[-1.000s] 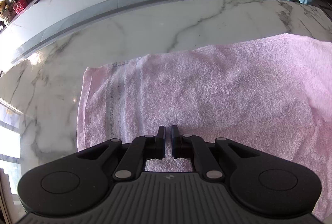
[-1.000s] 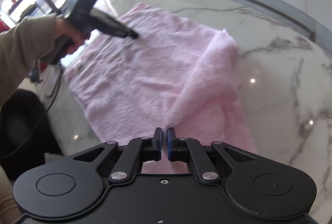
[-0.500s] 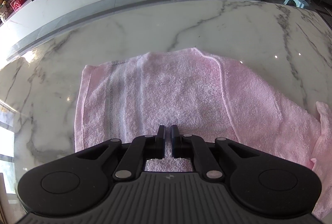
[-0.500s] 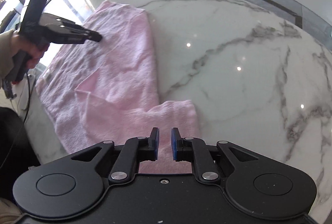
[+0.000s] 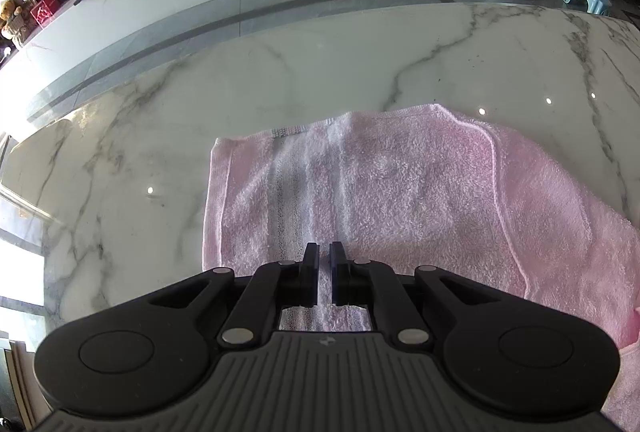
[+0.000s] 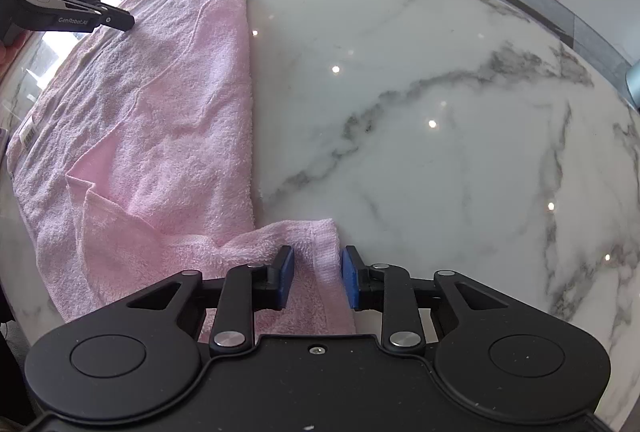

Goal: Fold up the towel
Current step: 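Drag the towel edge with both grippers to straighten it on the table, then open both grippers and release the flattened towel edge, then grasp the labelled towel edge with both grippers, then lift the held edge with both grippers and fold it over the towel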

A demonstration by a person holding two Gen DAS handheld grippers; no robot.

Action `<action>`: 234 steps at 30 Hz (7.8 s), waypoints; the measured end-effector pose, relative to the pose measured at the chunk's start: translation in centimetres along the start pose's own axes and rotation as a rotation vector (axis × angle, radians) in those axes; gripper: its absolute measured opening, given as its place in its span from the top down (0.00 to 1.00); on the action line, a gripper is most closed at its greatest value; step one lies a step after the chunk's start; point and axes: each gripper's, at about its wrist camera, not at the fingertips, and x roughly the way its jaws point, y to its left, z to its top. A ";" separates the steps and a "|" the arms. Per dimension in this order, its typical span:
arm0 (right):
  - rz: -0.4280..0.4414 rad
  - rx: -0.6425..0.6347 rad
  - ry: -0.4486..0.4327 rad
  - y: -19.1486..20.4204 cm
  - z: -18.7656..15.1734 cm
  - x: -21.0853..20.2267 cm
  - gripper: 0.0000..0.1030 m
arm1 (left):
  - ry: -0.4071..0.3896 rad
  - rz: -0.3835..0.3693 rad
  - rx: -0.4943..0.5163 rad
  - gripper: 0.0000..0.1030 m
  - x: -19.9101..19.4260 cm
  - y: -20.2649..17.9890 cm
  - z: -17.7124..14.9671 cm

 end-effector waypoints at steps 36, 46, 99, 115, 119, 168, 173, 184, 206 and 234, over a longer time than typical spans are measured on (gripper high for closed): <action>-0.504 0.286 -0.012 -24.0 -0.1 -4.3 0.96 | 0.039 0.114 0.057 0.91 1.8 2.5 2.5; -0.495 0.352 0.022 -27.1 -0.9 -1.8 0.95 | 0.027 0.126 0.065 0.92 2.1 2.4 3.0; -0.308 0.460 0.022 -11.3 -23.5 -7.3 0.80 | -0.001 0.005 -0.091 0.91 -5.1 0.3 -11.2; -0.229 0.616 0.000 -12.5 -25.5 -8.0 0.58 | 0.020 0.021 -0.231 0.83 -7.9 3.3 -12.1; -0.194 0.672 -0.009 -12.8 -26.7 -8.3 0.58 | 0.051 0.026 -0.250 0.83 -8.0 3.5 -12.8; -0.073 0.826 -0.070 -13.7 -27.7 -8.4 0.54 | 0.185 0.154 -0.241 0.96 -6.3 1.3 -13.5; -0.120 0.853 -0.072 -14.4 -27.8 -8.5 0.95 | 0.178 0.141 -0.250 0.96 -6.4 1.6 -13.4; -0.114 0.773 -0.122 -12.9 -25.7 -10.7 0.99 | 0.110 0.096 -0.236 0.97 -7.9 0.8 -12.0; -0.125 0.767 0.015 -15.2 -25.6 -7.9 0.56 | 0.025 -0.121 -0.096 0.97 -9.3 -8.2 -6.5; 0.023 0.437 -0.117 -4.9 -16.6 -12.2 0.95 | -0.035 -0.317 -0.081 0.97 -12.0 -11.5 -5.1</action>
